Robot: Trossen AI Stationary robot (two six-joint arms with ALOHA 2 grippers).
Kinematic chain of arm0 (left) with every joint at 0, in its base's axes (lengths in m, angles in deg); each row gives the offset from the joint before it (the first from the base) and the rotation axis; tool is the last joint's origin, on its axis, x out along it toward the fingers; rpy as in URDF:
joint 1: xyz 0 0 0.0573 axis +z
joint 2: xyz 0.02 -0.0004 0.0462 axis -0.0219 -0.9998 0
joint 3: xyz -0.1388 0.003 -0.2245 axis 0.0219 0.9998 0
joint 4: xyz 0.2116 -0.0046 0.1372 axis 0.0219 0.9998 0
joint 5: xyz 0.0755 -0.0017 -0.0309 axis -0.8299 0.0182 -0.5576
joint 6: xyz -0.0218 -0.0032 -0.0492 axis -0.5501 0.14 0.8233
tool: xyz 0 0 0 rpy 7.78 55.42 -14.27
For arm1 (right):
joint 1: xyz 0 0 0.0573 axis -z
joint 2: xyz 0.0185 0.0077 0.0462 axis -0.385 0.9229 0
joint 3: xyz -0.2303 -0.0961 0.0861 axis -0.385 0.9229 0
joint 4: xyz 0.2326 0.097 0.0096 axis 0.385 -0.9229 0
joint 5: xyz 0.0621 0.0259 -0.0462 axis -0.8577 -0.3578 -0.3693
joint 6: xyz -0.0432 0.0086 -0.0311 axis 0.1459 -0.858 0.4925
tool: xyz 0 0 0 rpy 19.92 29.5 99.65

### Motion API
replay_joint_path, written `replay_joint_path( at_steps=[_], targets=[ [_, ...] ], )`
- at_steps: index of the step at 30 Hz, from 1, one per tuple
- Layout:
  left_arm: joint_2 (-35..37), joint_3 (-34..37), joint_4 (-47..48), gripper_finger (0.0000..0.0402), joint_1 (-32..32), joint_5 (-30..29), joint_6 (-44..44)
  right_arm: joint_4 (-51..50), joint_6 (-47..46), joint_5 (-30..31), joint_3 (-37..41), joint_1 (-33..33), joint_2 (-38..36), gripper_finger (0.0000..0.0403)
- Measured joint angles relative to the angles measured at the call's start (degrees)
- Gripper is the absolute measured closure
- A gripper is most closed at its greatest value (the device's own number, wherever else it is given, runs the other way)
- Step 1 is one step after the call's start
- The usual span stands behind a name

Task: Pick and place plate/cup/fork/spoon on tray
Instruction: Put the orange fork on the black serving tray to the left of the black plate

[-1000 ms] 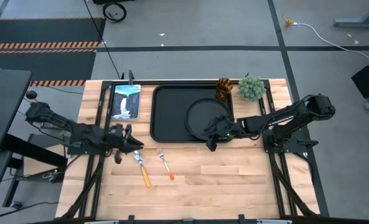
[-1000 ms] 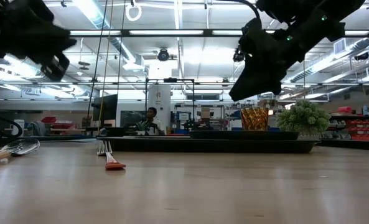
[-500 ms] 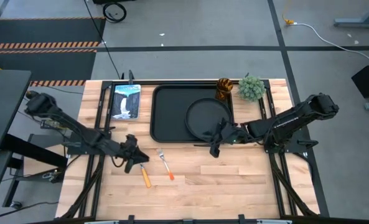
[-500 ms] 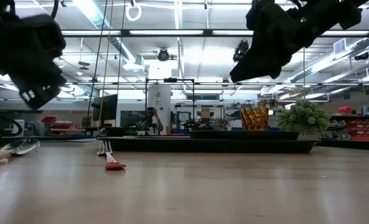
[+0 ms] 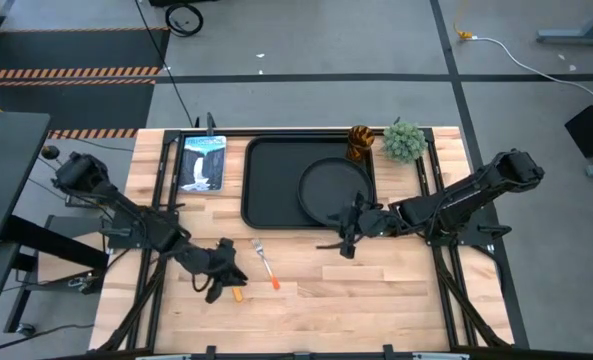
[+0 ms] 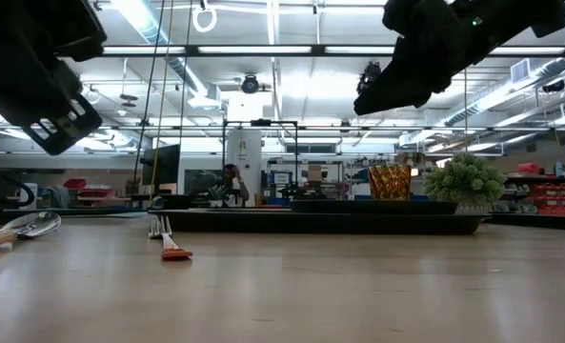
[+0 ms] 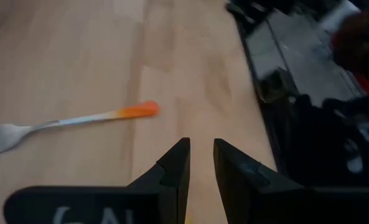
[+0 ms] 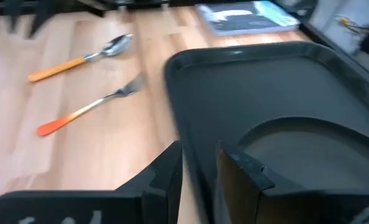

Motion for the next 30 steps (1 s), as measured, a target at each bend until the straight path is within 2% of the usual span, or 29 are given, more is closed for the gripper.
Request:
replay_joint_path(
  at_steps=[6, 8, 11, 14, 17, 21, 26, 30],
  targets=[
    [-7.66, -5.00, 0.29, 0.0322, 0.17, -8.90, 8.21, 0.57, 1.08, -11.35, 0.00, -0.88, -0.01, 0.0298],
    [-10.04, -7.75, 1.61, 0.0322, 0.16, -12.16, 9.50, 0.62, 0.95, -13.43, 0.00, -0.88, -0.02, 0.0298],
    [-13.36, -13.92, 8.02, 0.0322, 0.04, -17.67, 12.53, 0.40, 1.24, -13.72, 0.00, -0.86, 0.00, 0.0298],
    [-17.06, -21.46, 18.96, 0.0322, 0.04, -22.41, 17.27, -0.30, 3.33, -13.48, 0.00, -1.28, 0.00, 0.0299],
    [-20.75, -28.51, 29.74, 0.0322, 0.35, -25.56, 25.41, -0.76, 7.38, -9.48, 0.00, -3.31, 0.00, 0.0299],
    [-25.74, -35.68, 41.63, 0.0322, 1.01, -27.01, 38.75, 0.59, 13.96, -1.20, 0.00, -7.26, -0.01, 0.0300],
    [-31.94, -42.74, 50.18, 0.0322, 1.89, -26.71, 51.24, 2.04, 20.42, 5.54, 0.69, -10.69, -0.07, 0.0300],
    [-36.28, -49.97, 59.87, 0.0322, 2.46, -22.91, 56.95, 4.98, 21.69, 8.16, 4.05, -11.32, -0.62, 0.0300]
  ],
)
